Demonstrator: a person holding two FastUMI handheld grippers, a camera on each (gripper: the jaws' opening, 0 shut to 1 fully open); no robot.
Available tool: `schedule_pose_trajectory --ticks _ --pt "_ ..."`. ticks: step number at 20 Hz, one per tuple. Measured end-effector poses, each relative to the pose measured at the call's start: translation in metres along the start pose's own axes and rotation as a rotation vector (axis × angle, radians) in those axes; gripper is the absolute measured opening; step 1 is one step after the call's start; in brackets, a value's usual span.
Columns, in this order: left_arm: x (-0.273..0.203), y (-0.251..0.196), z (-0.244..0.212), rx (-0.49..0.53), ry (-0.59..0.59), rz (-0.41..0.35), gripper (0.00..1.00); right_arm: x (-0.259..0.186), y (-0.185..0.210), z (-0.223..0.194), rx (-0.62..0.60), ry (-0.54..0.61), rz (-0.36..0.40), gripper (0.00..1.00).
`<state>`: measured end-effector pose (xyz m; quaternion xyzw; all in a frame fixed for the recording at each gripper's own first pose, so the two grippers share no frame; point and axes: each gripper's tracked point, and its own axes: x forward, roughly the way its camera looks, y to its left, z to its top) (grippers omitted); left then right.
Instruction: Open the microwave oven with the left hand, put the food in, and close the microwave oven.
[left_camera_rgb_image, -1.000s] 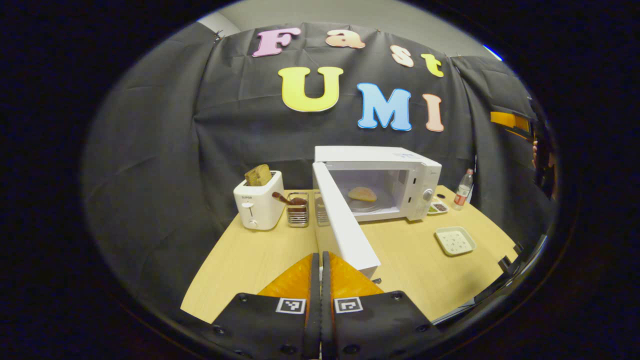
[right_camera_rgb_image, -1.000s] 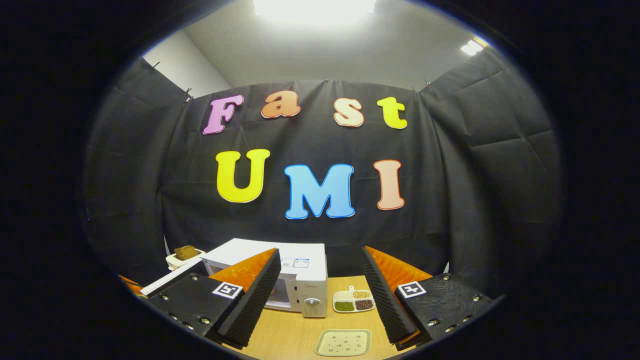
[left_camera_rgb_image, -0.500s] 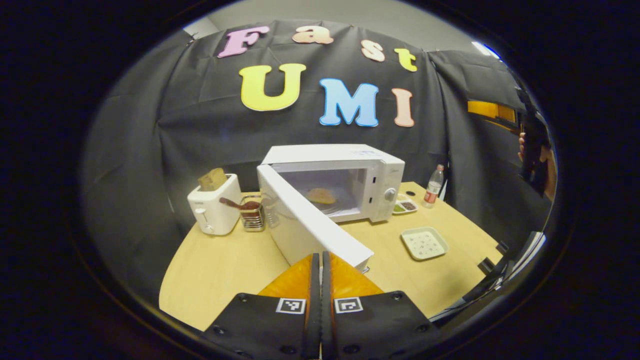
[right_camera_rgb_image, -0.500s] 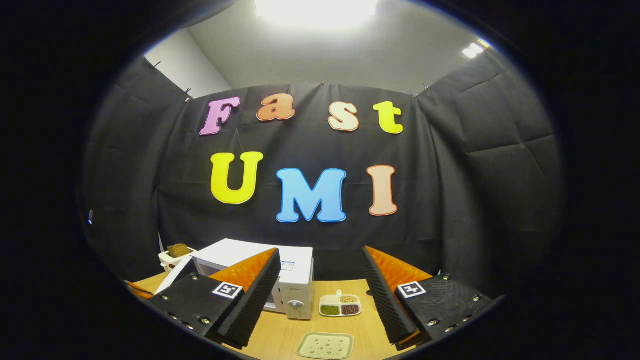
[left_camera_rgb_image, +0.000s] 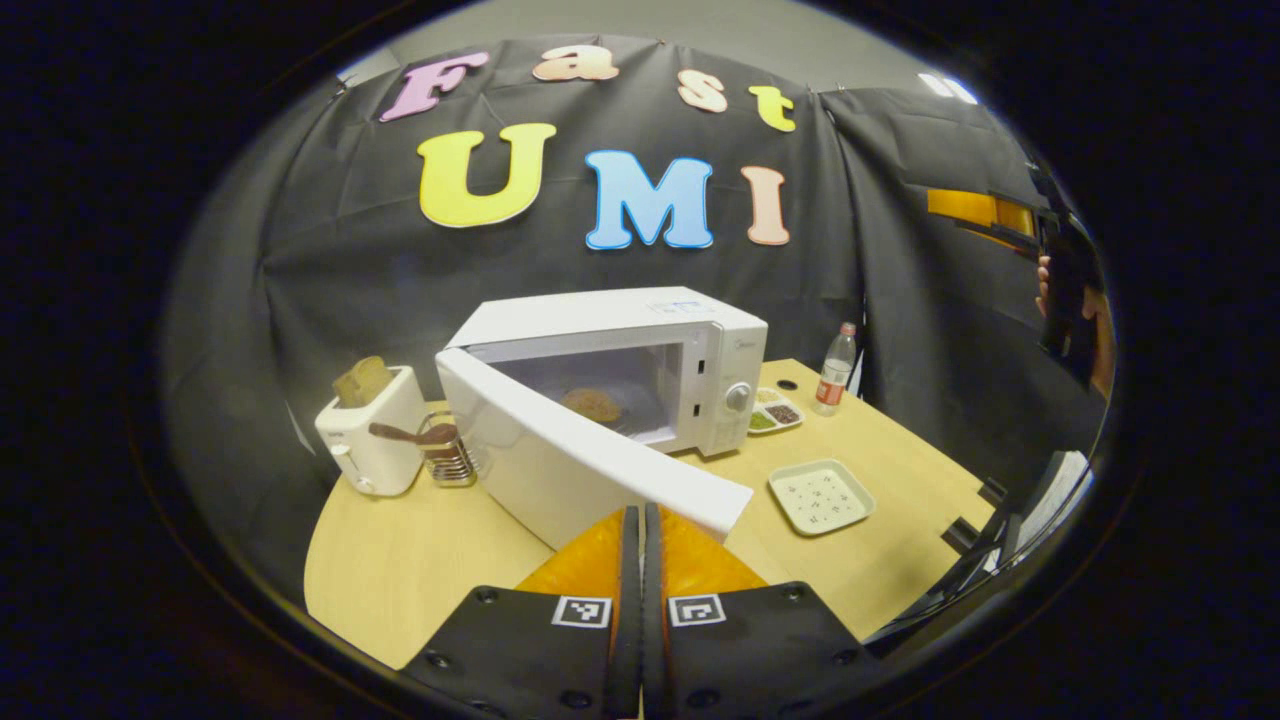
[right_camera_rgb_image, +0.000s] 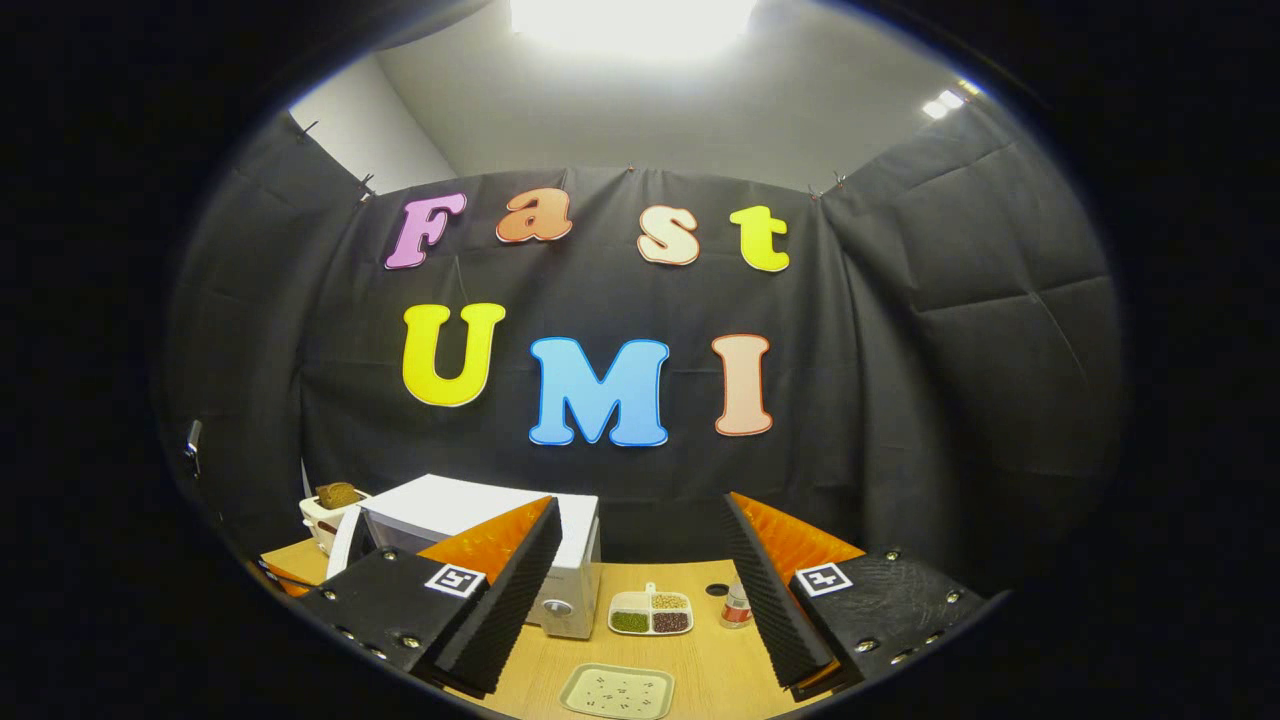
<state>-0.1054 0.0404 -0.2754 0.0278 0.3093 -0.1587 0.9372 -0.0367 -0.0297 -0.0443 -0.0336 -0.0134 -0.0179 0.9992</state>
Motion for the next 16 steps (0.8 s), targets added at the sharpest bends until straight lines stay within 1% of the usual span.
schedule_pose_trajectory --ticks 4,10,13,16 --pt "0.022 -0.009 0.013 0.013 -0.005 -0.034 0.07 0.002 -0.009 0.000 0.000 0.001 -0.013 0.97" --pt "0.060 -0.029 0.033 0.067 -0.019 -0.090 0.07 0.008 -0.020 0.002 -0.008 0.000 -0.036 0.97" --pt "0.078 -0.035 0.042 0.066 -0.024 -0.107 0.07 0.011 -0.027 -0.001 -0.003 0.008 -0.050 0.97" --pt "0.095 -0.042 0.049 0.040 -0.031 -0.112 0.07 0.017 -0.034 0.000 -0.005 0.008 -0.063 0.97"
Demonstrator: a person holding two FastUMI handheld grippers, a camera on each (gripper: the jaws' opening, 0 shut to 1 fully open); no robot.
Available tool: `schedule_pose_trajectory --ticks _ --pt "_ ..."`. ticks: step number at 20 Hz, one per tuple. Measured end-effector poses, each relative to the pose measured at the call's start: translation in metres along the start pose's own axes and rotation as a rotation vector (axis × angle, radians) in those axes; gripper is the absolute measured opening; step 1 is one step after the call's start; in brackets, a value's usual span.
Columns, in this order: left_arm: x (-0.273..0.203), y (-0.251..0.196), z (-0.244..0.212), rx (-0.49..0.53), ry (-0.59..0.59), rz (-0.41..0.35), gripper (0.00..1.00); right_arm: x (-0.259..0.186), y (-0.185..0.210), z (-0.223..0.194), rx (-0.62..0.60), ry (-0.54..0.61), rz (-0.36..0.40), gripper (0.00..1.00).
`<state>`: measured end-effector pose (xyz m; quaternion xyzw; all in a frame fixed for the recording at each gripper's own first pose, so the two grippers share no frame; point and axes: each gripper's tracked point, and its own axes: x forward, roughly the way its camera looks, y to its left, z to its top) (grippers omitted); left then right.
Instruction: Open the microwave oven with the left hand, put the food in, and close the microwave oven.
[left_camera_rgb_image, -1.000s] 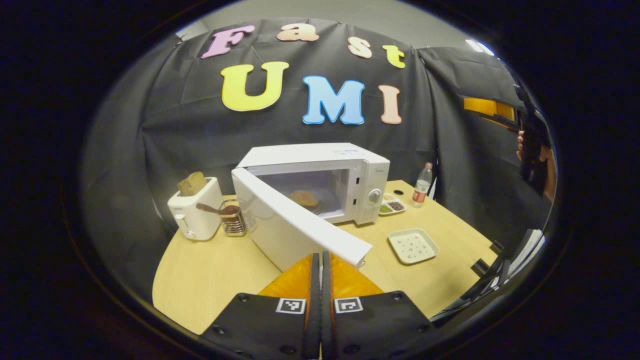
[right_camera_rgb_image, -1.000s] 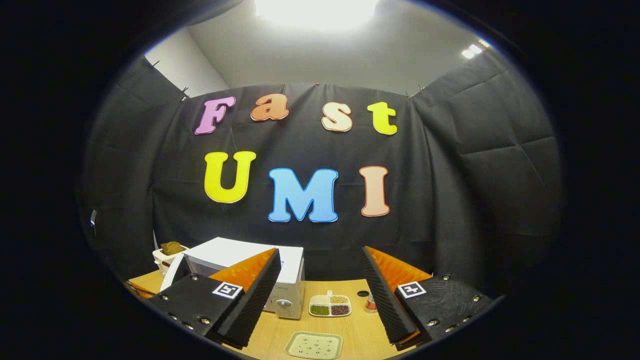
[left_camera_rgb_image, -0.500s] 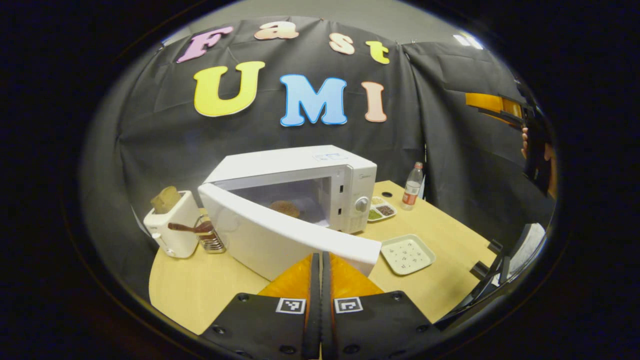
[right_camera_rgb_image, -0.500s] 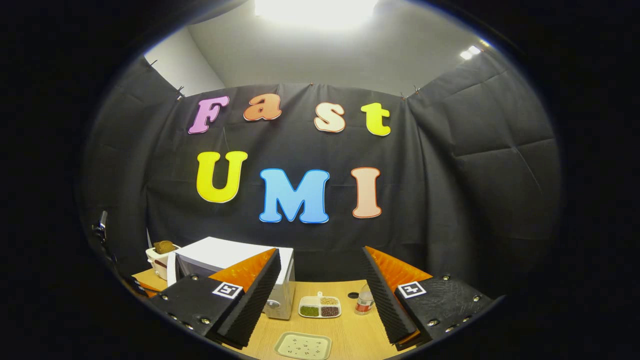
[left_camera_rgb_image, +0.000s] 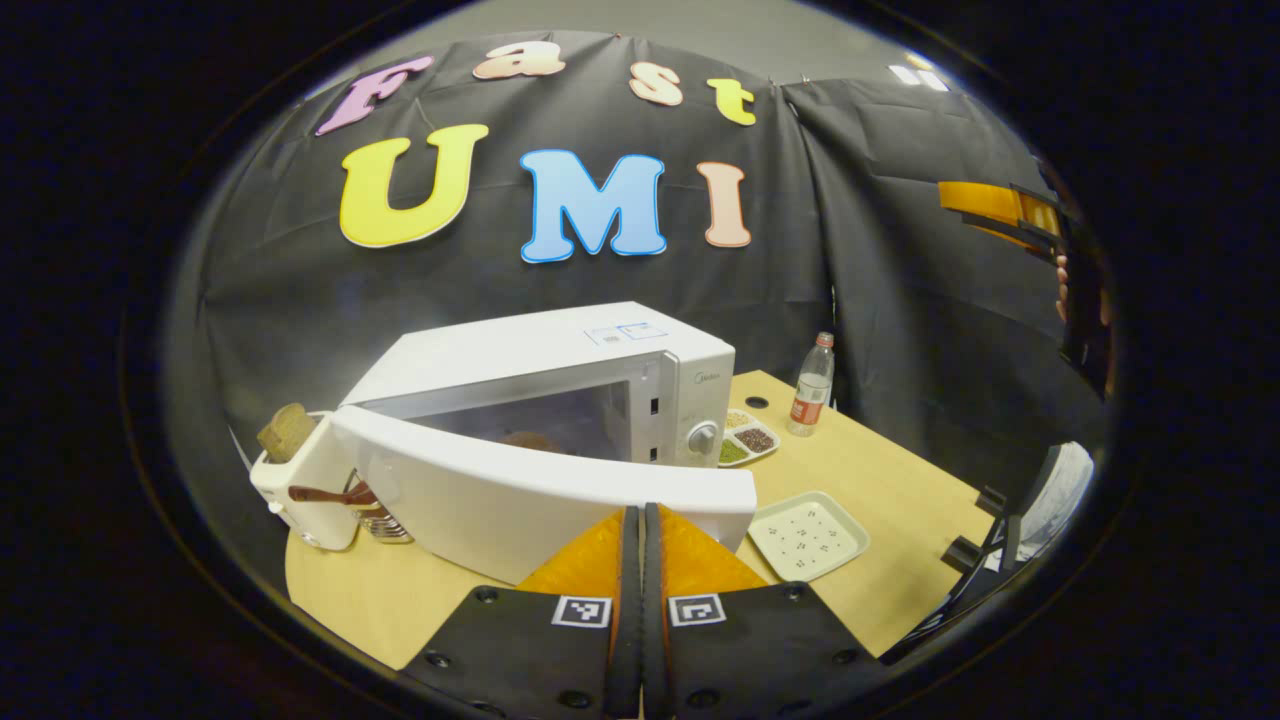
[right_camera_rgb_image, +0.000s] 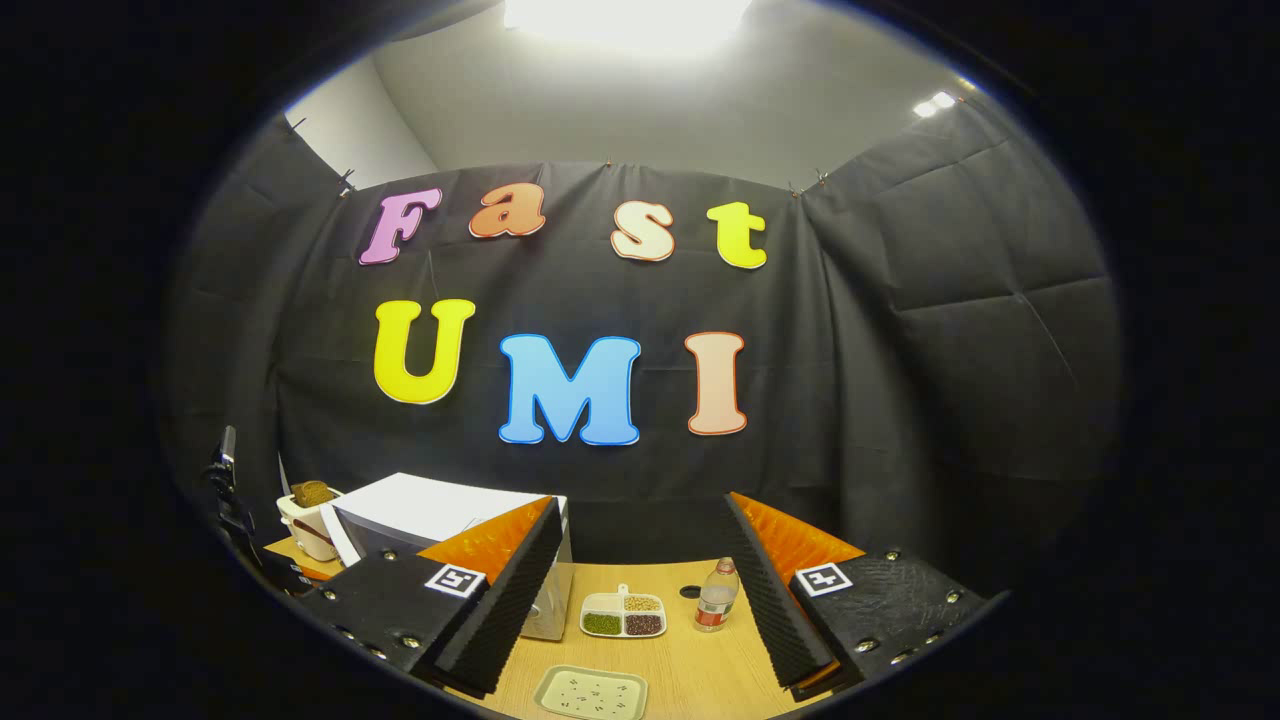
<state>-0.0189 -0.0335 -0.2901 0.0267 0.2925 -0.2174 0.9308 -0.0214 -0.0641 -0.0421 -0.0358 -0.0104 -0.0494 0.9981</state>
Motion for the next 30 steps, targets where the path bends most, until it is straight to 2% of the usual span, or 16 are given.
schedule_pose_trajectory --ticks 9,13,20,30 --pt "0.043 -0.005 0.019 -0.008 -0.015 0.008 0.07 0.011 -0.016 -0.006 -0.004 0.011 -0.012 0.97" --pt "0.059 -0.007 0.022 -0.066 -0.038 0.030 0.07 0.016 -0.021 -0.012 -0.003 0.021 -0.012 0.97" --pt "0.091 -0.010 0.038 -0.111 -0.058 0.058 0.07 0.022 -0.034 -0.015 -0.005 0.022 -0.023 0.97" --pt "0.122 -0.010 0.051 -0.130 -0.055 0.076 0.07 0.029 -0.050 -0.017 0.017 0.019 -0.036 0.97"
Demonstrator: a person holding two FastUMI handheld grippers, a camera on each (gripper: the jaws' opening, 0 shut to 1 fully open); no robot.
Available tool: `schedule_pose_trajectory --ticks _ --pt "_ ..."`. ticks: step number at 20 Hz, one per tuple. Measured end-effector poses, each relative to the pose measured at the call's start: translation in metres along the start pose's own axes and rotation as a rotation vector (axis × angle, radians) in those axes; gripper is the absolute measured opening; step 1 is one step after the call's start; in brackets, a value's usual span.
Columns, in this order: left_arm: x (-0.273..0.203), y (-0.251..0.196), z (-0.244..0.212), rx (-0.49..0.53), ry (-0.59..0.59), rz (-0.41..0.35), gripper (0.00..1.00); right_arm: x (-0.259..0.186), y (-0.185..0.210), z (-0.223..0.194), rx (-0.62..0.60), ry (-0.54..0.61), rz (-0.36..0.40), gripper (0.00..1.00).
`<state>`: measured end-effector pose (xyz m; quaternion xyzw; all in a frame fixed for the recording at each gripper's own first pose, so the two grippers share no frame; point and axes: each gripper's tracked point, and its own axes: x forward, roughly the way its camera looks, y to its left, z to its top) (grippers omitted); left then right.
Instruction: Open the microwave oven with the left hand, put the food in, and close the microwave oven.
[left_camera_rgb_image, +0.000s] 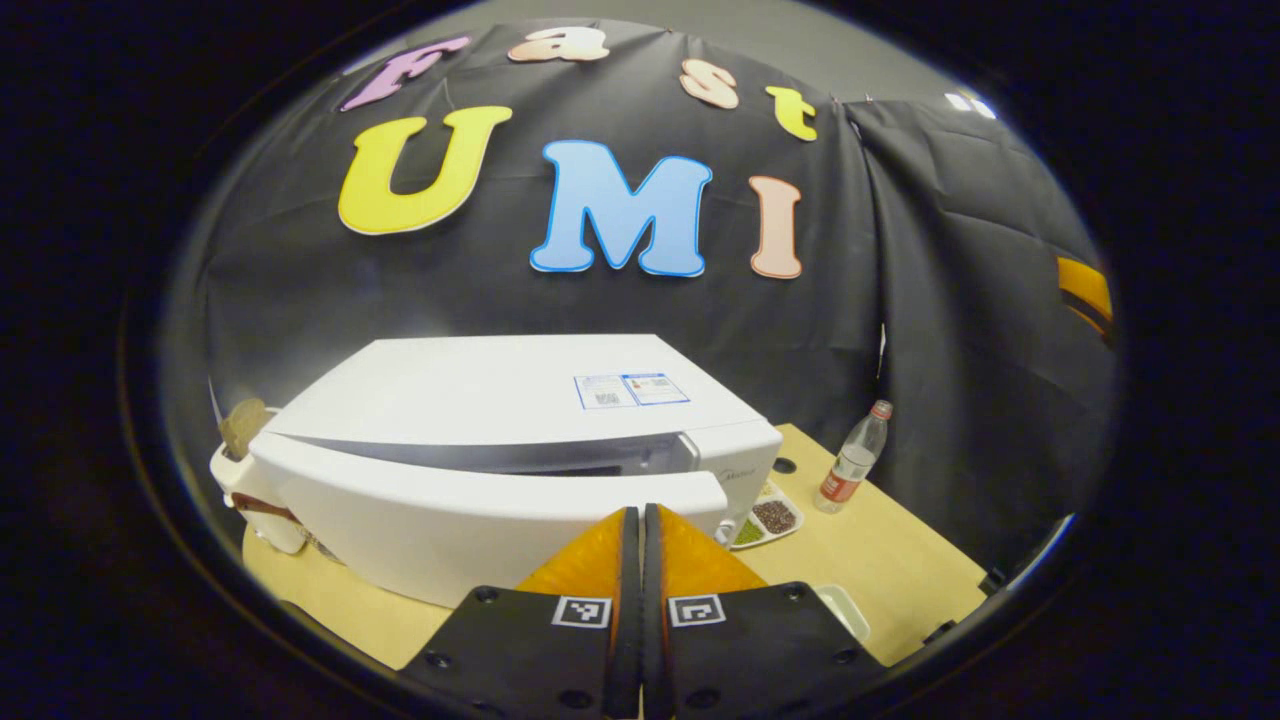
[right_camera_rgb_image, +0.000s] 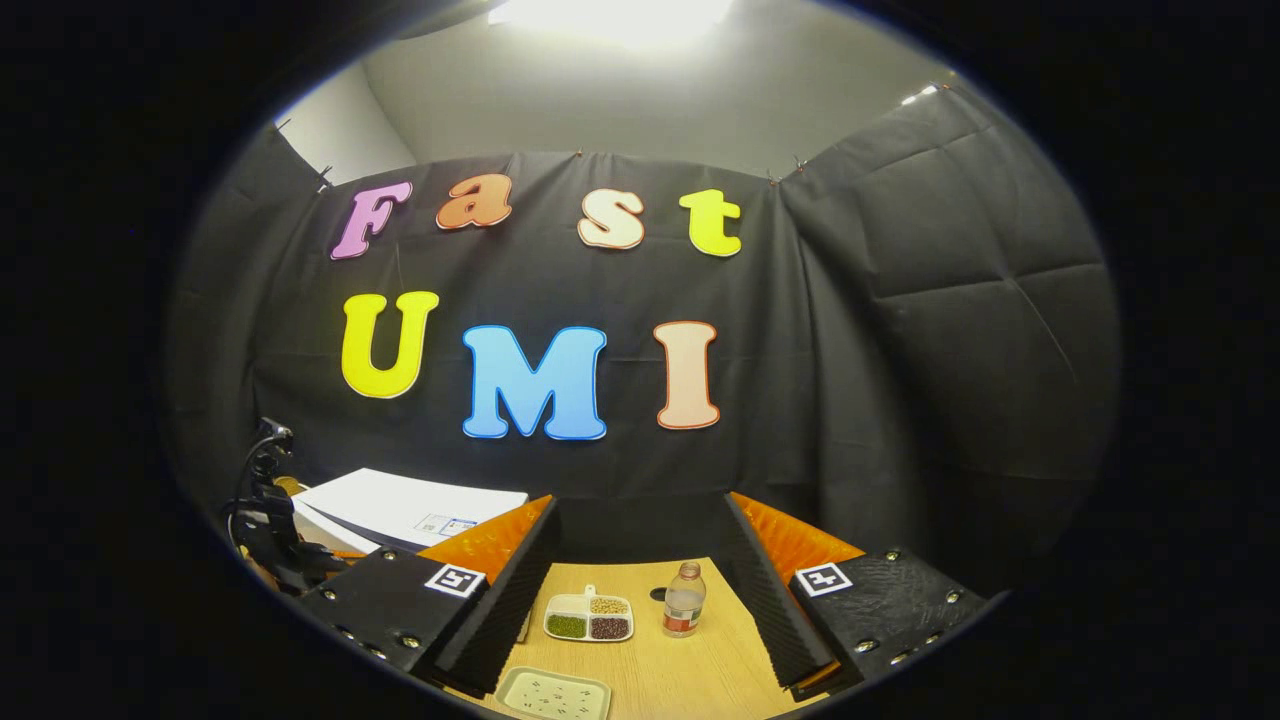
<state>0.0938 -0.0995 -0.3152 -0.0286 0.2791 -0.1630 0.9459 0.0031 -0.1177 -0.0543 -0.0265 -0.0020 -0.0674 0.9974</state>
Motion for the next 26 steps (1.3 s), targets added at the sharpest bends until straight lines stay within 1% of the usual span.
schedule_pose_trajectory --ticks 8,11,12,16,17,19,20,21,22,23,24,25,26 --pt "0.018 0.003 0.009 -0.033 0.001 0.014 0.07 0.006 -0.009 -0.009 0.006 0.021 -0.003 0.97" --pt "0.029 0.000 0.011 -0.071 0.015 -0.009 0.07 0.008 -0.013 -0.011 0.008 0.026 -0.006 0.97" --pt "0.029 -0.005 0.017 -0.085 -0.006 -0.029 0.07 0.008 -0.014 -0.009 0.014 0.022 -0.008 0.97" --pt "0.030 -0.010 0.014 -0.041 0.002 -0.039 0.07 0.012 -0.017 -0.006 0.019 0.006 -0.015 0.97" --pt "0.031 -0.009 0.007 -0.021 0.020 -0.033 0.07 0.013 -0.019 -0.007 0.019 0.010 -0.016 0.97" --pt "0.029 -0.003 0.009 0.013 0.005 -0.006 0.07 0.013 -0.020 -0.008 0.023 0.014 -0.019 0.97" --pt "0.029 0.000 0.015 0.004 -0.015 0.000 0.07 0.014 -0.021 -0.007 0.025 0.014 -0.020 0.97" --pt "0.029 0.000 0.018 -0.023 -0.023 -0.009 0.07 0.014 -0.021 -0.009 0.024 0.016 -0.019 0.97" --pt "0.031 0.000 0.016 -0.055 -0.014 -0.016 0.07 0.014 -0.021 -0.011 0.021 0.020 -0.018 0.97" --pt "0.033 0.001 0.014 -0.061 -0.012 -0.011 0.07 0.015 -0.022 -0.013 0.021 0.023 -0.017 0.97" --pt "0.036 0.009 0.014 -0.025 -0.013 0.028 0.07 0.017 -0.021 -0.014 0.025 0.027 -0.017 0.96" --pt "0.034 0.018 0.003 -0.008 0.053 0.061 0.07 0.017 -0.020 -0.014 0.031 0.031 -0.016 0.96" --pt "0.026 0.016 0.015 -0.003 0.007 0.059 0.08 0.016 -0.019 -0.014 0.037 0.032 -0.014 0.97"
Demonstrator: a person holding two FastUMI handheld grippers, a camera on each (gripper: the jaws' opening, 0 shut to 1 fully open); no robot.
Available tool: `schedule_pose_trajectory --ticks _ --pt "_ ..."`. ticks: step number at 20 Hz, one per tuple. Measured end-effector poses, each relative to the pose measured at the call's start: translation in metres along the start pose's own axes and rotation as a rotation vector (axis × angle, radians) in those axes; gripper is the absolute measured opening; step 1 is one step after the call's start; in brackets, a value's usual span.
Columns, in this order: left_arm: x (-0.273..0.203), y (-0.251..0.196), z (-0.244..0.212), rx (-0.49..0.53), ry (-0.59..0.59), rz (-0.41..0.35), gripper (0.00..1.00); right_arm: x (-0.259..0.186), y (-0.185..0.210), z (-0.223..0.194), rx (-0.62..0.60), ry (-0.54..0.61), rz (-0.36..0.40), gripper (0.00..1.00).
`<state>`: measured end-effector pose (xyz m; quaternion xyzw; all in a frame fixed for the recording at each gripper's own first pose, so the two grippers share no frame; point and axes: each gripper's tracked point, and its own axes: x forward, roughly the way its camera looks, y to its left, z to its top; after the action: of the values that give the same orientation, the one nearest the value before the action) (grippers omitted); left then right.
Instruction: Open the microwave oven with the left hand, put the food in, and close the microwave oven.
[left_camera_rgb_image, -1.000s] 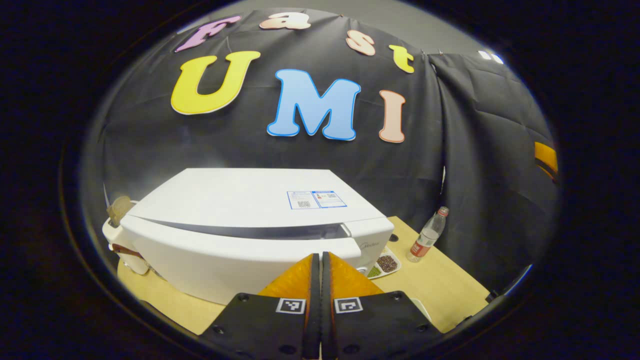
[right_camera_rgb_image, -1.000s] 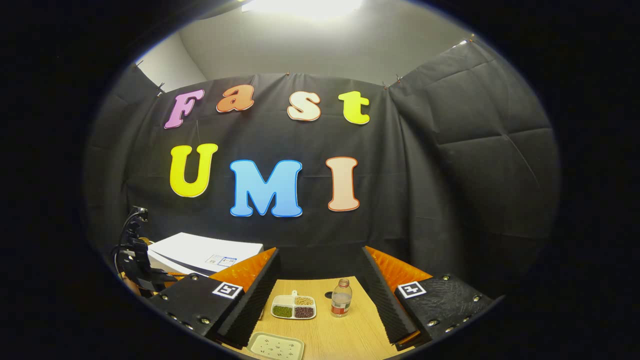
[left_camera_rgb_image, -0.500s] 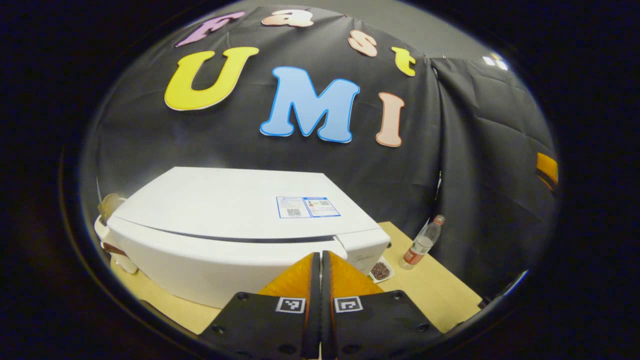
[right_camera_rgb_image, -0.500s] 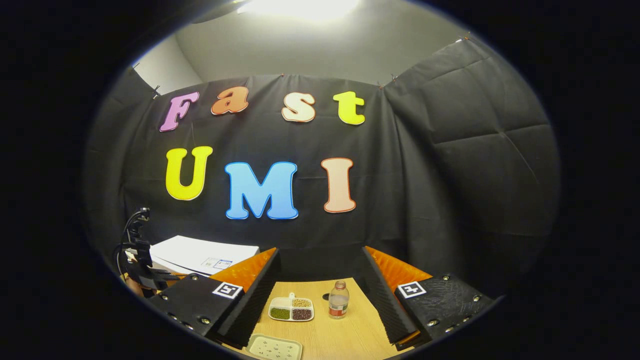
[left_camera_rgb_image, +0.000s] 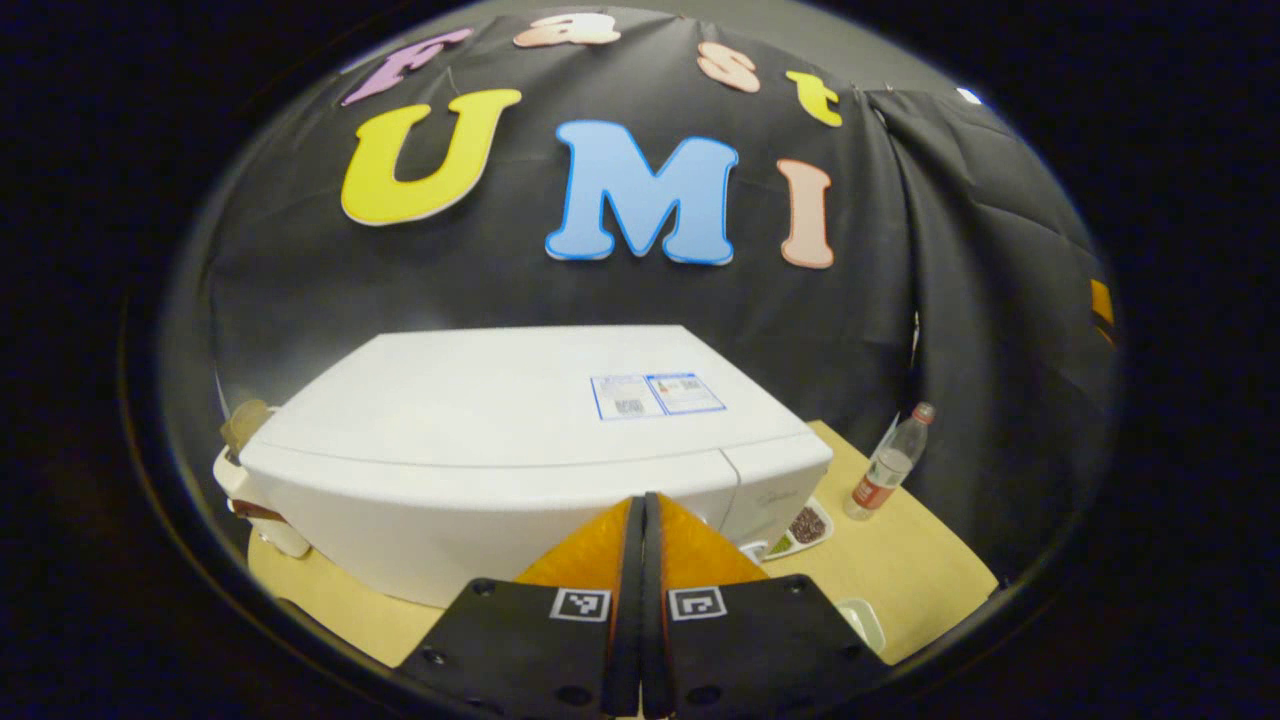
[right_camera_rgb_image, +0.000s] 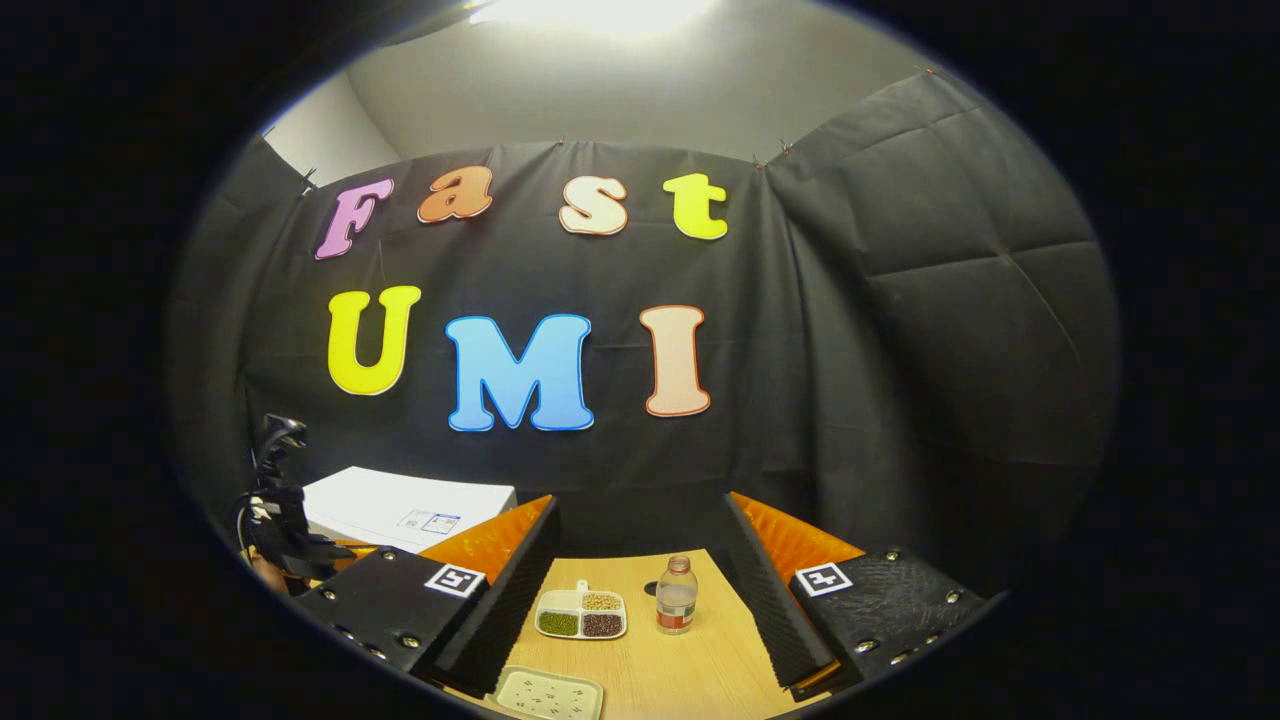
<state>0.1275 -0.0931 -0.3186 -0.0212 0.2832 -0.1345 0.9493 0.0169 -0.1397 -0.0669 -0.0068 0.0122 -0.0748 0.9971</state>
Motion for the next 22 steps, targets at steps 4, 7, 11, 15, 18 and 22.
schedule_pose_trajectory --ticks 4,7,11,15,18,22 --pt "0.006 0.006 0.004 -0.008 -0.015 0.021 0.07 -0.003 0.005 0.000 -0.012 0.001 0.013 0.96" --pt "-0.003 0.018 0.020 -0.017 -0.045 0.067 0.07 -0.004 0.009 0.000 -0.004 0.006 0.026 0.96" --pt "-0.055 0.022 0.080 0.017 -0.194 0.116 0.07 -0.008 0.019 0.009 0.004 -0.009 0.047 0.97" --pt "-0.141 0.014 0.136 0.012 -0.365 0.124 0.66 -0.011 0.043 0.021 0.004 -0.036 0.089 0.97" --pt "-0.208 0.023 0.172 0.033 -0.459 0.192 0.94 -0.014 0.061 0.034 0.015 -0.062 0.113 0.97" --pt "-0.269 0.041 0.207 0.018 -0.501 0.242 0.94 -0.021 0.088 0.050 0.007 -0.067 0.141 0.96"
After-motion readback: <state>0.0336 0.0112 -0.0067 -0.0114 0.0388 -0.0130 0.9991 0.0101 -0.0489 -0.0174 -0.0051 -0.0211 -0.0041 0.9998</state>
